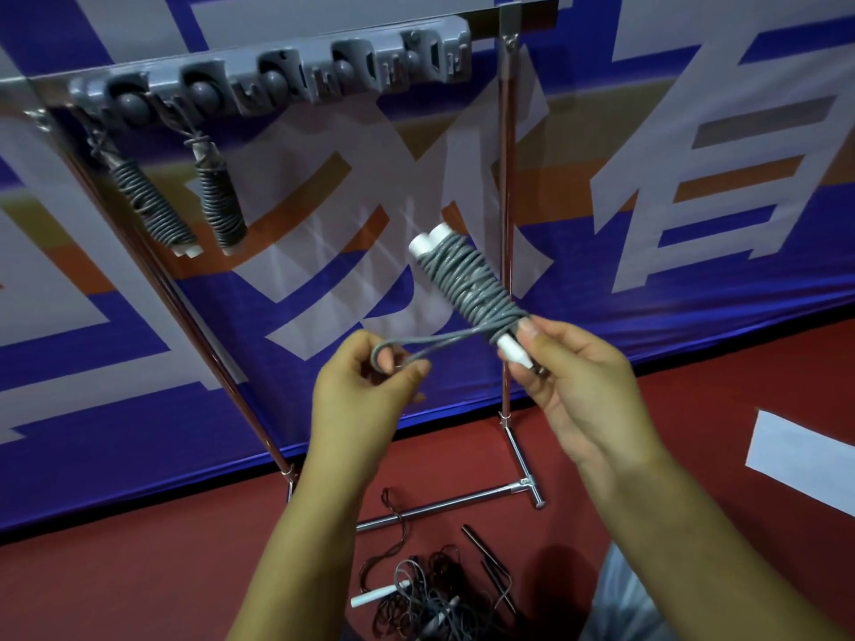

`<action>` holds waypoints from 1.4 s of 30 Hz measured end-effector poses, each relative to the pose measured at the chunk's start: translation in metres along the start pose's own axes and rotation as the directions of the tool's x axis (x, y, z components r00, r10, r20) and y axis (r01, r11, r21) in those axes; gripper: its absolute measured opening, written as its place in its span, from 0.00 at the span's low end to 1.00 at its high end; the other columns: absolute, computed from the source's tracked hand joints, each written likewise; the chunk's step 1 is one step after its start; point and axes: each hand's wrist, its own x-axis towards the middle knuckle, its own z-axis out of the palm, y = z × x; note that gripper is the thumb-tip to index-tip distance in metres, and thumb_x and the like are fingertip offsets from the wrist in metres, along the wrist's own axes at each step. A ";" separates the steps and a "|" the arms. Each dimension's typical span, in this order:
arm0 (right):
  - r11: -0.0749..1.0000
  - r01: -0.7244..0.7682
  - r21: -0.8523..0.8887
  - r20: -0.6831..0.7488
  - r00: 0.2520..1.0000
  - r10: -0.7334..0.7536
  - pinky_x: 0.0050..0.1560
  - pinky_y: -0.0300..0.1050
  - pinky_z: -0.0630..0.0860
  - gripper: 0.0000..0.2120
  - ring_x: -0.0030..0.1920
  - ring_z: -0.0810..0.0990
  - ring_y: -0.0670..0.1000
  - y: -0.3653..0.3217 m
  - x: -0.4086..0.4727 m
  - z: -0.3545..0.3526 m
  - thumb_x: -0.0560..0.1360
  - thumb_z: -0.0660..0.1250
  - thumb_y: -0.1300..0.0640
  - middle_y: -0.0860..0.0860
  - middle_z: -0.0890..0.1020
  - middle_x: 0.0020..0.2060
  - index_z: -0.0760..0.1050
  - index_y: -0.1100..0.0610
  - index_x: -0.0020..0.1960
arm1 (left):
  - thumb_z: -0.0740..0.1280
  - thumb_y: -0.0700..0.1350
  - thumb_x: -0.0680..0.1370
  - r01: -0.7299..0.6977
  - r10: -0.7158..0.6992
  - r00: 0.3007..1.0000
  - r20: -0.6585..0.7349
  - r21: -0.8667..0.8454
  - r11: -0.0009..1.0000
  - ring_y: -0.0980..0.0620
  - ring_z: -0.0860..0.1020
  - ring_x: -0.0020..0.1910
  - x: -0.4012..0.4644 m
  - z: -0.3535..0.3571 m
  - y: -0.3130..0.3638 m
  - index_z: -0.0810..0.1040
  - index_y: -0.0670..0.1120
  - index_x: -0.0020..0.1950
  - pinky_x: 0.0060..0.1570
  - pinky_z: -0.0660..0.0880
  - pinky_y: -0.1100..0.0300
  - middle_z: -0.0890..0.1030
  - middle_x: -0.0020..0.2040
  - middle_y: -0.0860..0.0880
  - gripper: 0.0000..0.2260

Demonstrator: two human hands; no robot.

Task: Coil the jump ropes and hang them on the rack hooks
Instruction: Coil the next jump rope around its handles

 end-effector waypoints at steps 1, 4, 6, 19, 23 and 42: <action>1.000 0.007 0.014 -0.006 1.000 -0.007 0.32 0.33 0.76 0.03 0.37 0.83 0.45 -0.002 0.002 0.001 0.74 0.68 0.64 0.54 0.84 0.40 0.80 0.61 0.47 | 0.71 0.31 0.72 0.030 -0.031 1.000 0.001 -0.146 0.989 0.52 0.79 0.38 0.002 -0.001 0.002 0.68 0.46 0.33 0.36 0.76 0.62 0.78 0.33 0.51 0.16; 0.999 0.036 0.014 -0.006 0.999 -0.036 0.32 0.34 0.77 0.03 0.38 0.83 0.46 -0.005 0.005 0.004 0.74 0.68 0.64 0.54 0.84 0.40 0.80 0.60 0.46 | 0.69 0.29 0.70 0.077 -0.001 0.990 0.138 -0.551 0.831 0.49 0.81 0.51 0.006 0.002 0.007 0.71 0.49 0.31 0.48 0.78 0.59 0.79 0.36 0.49 0.17; 1.000 0.026 0.012 -0.010 1.000 -0.026 0.32 0.34 0.77 0.02 0.38 0.83 0.46 -0.005 0.008 0.006 0.74 0.68 0.64 0.54 0.83 0.41 0.80 0.60 0.45 | 0.68 0.29 0.68 0.121 0.071 0.969 0.235 -0.712 0.692 0.48 0.80 0.55 0.007 0.005 0.008 0.73 0.49 0.31 0.54 0.76 0.58 0.80 0.38 0.48 0.15; 0.998 -0.052 0.037 -0.048 0.997 0.054 0.32 0.33 0.76 0.03 0.36 0.83 0.45 0.000 0.013 -0.002 0.74 0.68 0.65 0.56 0.83 0.42 0.79 0.63 0.47 | 0.60 0.48 0.81 -0.091 0.028 0.930 0.366 0.156 0.984 0.54 0.81 0.41 0.026 -0.010 0.027 0.75 0.42 0.36 0.55 0.74 0.65 0.73 0.22 0.50 0.16; 0.999 0.033 0.002 -0.051 0.998 -0.033 0.32 0.33 0.76 0.03 0.37 0.83 0.45 -0.001 0.009 0.003 0.74 0.68 0.65 0.55 0.83 0.42 0.79 0.60 0.47 | 0.57 0.51 0.81 -0.052 0.007 0.964 0.265 0.161 0.986 0.62 0.81 0.35 0.008 0.000 0.038 0.78 0.50 0.56 0.30 0.69 0.74 0.77 0.30 0.55 0.12; 0.991 0.120 -0.051 -0.033 0.992 -0.122 0.33 0.34 0.76 0.04 0.38 0.83 0.44 -0.005 0.000 -0.002 0.74 0.68 0.64 0.51 0.84 0.39 0.80 0.58 0.48 | 0.62 0.50 0.80 -0.125 -0.139 0.829 0.541 0.423 0.897 0.63 0.79 0.38 0.010 0.011 0.023 0.79 0.55 0.53 0.43 0.71 0.71 0.80 0.27 0.54 0.07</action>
